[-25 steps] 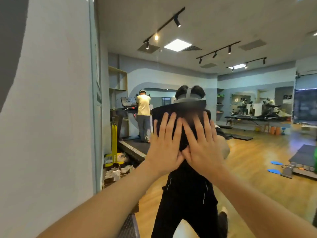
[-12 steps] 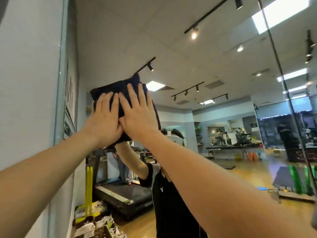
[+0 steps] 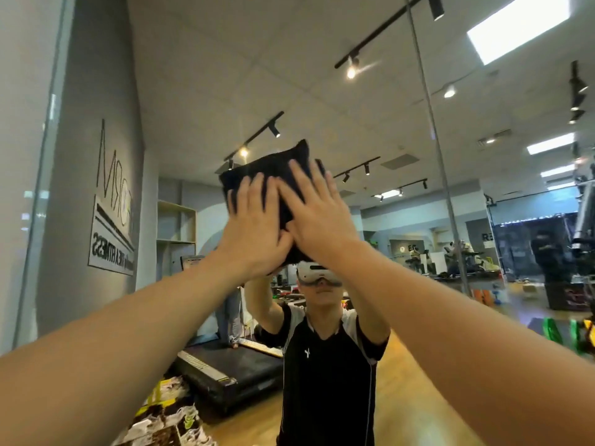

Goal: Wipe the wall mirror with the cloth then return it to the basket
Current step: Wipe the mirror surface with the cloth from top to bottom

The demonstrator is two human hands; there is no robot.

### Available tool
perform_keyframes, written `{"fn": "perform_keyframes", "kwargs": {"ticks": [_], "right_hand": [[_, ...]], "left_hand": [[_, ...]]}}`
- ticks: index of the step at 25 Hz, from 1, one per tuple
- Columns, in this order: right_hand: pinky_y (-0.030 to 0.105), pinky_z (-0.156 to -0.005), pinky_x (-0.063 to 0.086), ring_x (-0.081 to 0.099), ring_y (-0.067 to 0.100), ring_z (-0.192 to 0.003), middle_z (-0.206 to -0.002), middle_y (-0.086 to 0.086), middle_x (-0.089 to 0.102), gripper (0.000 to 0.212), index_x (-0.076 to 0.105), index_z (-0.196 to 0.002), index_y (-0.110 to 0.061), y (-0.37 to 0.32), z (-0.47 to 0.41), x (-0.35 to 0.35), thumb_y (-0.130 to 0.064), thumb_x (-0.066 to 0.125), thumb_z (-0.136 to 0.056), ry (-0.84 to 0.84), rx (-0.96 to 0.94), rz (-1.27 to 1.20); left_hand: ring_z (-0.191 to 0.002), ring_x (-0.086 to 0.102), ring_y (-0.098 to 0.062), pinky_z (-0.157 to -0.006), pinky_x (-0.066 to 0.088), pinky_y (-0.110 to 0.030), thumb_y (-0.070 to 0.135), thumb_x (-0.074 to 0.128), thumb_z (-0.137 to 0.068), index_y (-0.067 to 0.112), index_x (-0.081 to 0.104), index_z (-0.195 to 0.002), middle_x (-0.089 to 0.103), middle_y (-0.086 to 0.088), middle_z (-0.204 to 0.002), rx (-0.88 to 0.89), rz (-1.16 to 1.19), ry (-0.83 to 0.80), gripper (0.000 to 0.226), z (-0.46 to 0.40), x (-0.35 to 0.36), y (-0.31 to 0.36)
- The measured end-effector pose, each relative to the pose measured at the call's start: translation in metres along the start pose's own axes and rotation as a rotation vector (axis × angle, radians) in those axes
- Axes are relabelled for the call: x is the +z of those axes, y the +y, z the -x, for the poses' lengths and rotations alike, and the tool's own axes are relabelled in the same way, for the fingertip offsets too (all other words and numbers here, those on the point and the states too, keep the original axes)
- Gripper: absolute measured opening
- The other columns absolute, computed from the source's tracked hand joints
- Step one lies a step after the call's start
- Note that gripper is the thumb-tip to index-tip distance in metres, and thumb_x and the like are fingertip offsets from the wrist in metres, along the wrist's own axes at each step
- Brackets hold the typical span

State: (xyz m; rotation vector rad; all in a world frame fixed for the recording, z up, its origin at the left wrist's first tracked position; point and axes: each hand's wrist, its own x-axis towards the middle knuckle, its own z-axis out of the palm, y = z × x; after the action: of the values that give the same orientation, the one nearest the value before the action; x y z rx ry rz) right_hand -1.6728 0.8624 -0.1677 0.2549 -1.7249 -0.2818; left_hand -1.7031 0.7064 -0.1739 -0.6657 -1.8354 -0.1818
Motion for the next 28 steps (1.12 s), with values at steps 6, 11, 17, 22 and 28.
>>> {"fn": "perform_keyframes", "kwargs": {"ticks": [6,11,17,22,28], "right_hand": [[0.054,-0.13,0.008,0.002,0.039,-0.16,-0.173,0.013,0.012,0.068,0.025,-0.165,-0.021,0.148,0.039,-0.047,-0.036,0.05,-0.103,0.008,0.069,0.059],[0.062,-0.128,0.016,0.006,0.042,-0.159,-0.172,0.015,0.016,0.067,0.029,-0.163,-0.018,0.167,0.075,-0.056,-0.038,0.042,-0.1,0.028,0.142,0.008],[0.061,-0.128,0.014,-0.001,0.038,-0.16,-0.174,0.011,0.007,0.075,0.022,-0.165,-0.02,0.141,0.154,-0.053,-0.046,0.035,-0.095,-0.027,0.249,-0.054],[0.066,-0.123,0.023,0.006,0.041,-0.159,-0.173,0.012,0.015,0.073,0.03,-0.162,-0.021,0.125,0.174,-0.049,-0.036,0.041,-0.092,-0.004,0.237,-0.036],[0.067,-0.122,0.023,0.007,0.044,-0.158,-0.171,0.015,0.019,0.076,0.035,-0.161,-0.02,0.071,0.155,-0.024,-0.036,0.049,-0.088,0.045,0.241,-0.002]], "left_hand": [[-0.158,-0.006,-0.036,-0.128,-0.003,-0.056,0.046,0.036,-0.1,0.008,0.001,-0.163,-0.001,-0.017,-0.171,0.072,0.02,0.026,0.082,-0.068,0.017,0.145],[-0.158,-0.008,-0.034,-0.126,-0.006,-0.054,0.044,0.04,-0.101,0.011,-0.001,-0.163,-0.002,-0.015,-0.171,0.147,0.02,-0.004,0.082,-0.06,0.029,0.177],[-0.158,0.001,-0.036,-0.128,0.006,-0.057,0.047,0.037,-0.092,0.008,0.012,-0.163,0.01,-0.018,-0.169,0.267,0.023,-0.001,0.084,0.0,0.054,0.188],[-0.158,0.005,-0.036,-0.127,0.015,-0.058,0.045,0.025,-0.092,0.007,0.014,-0.162,0.013,-0.019,-0.168,0.312,0.04,0.029,0.081,0.028,0.071,0.177],[-0.157,0.01,-0.036,-0.126,0.02,-0.057,0.047,0.037,-0.1,0.005,0.018,-0.161,0.018,-0.02,-0.167,0.376,0.055,0.073,0.077,0.042,0.069,0.115]]}}
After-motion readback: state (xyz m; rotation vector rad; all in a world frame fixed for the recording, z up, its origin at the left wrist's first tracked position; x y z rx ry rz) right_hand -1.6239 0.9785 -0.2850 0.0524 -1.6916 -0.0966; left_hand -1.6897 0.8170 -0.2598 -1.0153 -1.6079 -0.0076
